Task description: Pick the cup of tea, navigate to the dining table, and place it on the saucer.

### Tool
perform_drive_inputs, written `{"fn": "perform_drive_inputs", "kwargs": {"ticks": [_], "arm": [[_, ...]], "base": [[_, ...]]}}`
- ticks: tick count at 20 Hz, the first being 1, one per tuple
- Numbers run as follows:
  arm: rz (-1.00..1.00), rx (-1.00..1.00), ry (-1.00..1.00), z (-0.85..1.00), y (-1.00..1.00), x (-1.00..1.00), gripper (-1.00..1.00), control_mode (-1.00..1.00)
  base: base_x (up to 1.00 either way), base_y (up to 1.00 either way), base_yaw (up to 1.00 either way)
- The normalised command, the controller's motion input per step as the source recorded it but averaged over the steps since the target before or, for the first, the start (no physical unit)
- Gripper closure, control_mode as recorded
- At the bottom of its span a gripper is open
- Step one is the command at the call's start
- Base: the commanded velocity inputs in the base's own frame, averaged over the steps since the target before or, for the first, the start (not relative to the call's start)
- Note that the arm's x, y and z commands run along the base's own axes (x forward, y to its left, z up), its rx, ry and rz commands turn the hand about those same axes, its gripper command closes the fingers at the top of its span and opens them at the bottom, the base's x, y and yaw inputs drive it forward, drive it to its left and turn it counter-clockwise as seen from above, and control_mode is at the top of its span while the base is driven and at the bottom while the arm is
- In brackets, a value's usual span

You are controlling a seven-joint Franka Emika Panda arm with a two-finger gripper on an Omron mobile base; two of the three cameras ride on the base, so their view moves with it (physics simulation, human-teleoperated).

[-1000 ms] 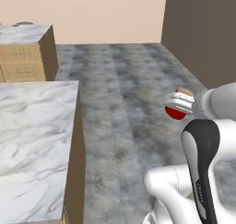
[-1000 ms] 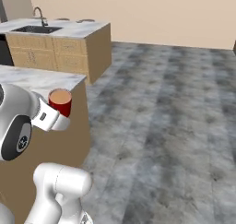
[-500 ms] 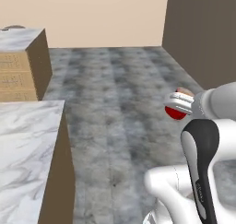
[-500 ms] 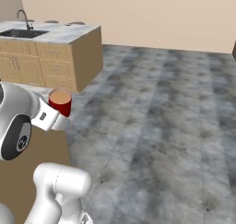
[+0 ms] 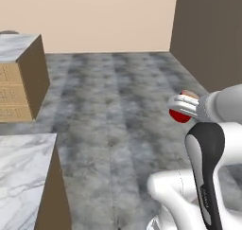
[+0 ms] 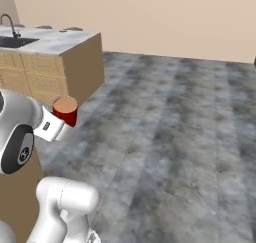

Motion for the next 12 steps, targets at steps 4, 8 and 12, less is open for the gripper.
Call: {"fn": "perform_drive_inputs", "kwargs": {"ticks": [4,8,12], "arm": [[0.0,0.0,0.0,0.0,0.0,0.0,1.0,1.0],[0.0,0.0,0.0,0.0,0.0,0.0,1.0,1.0],[0.0,0.0,0.0,0.0,0.0,0.0,1.0,1.0]], "base": [[1.0,-0.2,0.0],[1.0,-0.1,0.01],[1.0,-0.03,0.03]]}}
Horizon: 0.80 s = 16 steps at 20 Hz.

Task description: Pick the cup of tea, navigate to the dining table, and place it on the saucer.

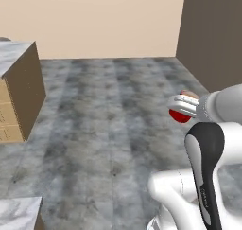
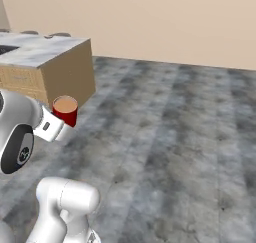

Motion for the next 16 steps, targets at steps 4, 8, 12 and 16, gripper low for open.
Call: {"fn": "perform_drive_inputs", "kwargs": {"ticks": [4,8,12,16], "arm": [[0.0,0.0,0.0,0.0,0.0,0.0,1.0,1.0],[0.0,0.0,0.0,0.0,0.0,0.0,1.0,1.0],[0.0,0.0,0.0,0.0,0.0,0.0,1.0,1.0],[0.0,0.0,0.0,0.0,0.0,0.0,1.0,1.0]], "base": [[1.0,-0.02,0.05],[1.0,0.0,0.05],[1.0,0.0,0.05],[1.0,0.0,0.05]]}}
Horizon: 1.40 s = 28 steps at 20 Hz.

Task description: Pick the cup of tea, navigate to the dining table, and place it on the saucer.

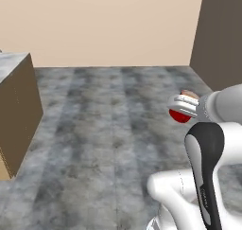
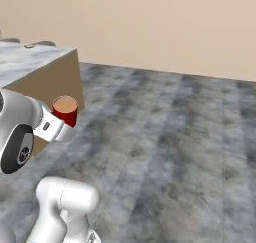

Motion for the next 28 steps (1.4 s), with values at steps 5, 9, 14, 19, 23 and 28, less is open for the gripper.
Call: {"fn": "perform_drive_inputs", "kwargs": {"ticks": [5,9,14,19,23,28], "arm": [[0.0,0.0,0.0,0.0,0.0,0.0,1.0,1.0],[0.0,0.0,0.0,0.0,0.0,0.0,1.0,1.0],[0.0,0.0,0.0,0.0,0.0,0.0,1.0,1.0],[0.0,0.0,0.0,0.0,0.0,0.0,1.0,1.0],[0.0,0.0,0.0,0.0,0.0,0.0,1.0,1.0],[0.0,0.0,0.0,0.0,0.0,0.0,1.0,1.0]], "base": [[1.0,0.0,0.04],[1.0,0.0,0.05],[1.0,0.0,0.09],[1.0,0.0,0.13],[1.0,0.0,0.17],[1.0,0.0,0.24]]}}
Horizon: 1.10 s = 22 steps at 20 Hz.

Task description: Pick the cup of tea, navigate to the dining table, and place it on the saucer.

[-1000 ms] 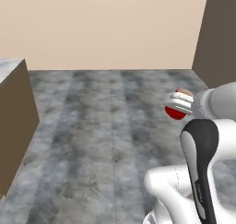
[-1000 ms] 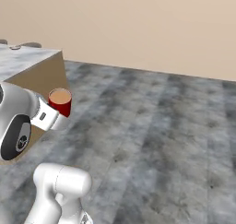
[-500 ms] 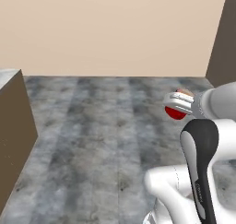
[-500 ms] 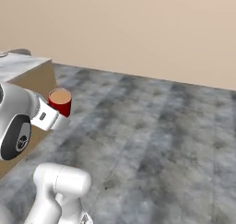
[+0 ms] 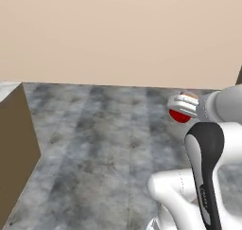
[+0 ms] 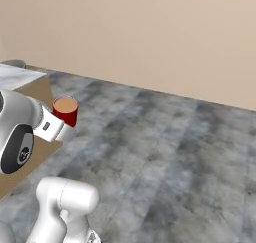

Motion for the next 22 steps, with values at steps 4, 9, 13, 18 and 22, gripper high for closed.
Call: {"fn": "perform_drive_inputs", "kwargs": {"ticks": [4,9,13,18,22], "arm": [[0.0,0.0,0.0,0.0,0.0,0.0,1.0,1.0],[0.0,0.0,0.0,0.0,0.0,0.0,1.0,1.0],[0.0,0.0,0.0,0.0,0.0,0.0,1.0,1.0],[0.0,0.0,0.0,0.0,0.0,0.0,1.0,1.0],[0.0,0.0,0.0,0.0,0.0,0.0,1.0,1.0]], "base": [[0.98,0.0,0.29],[0.83,0.0,0.33],[0.77,0.0,0.36],[0.75,0.0,0.38],[0.92,-0.03,0.44]]}}
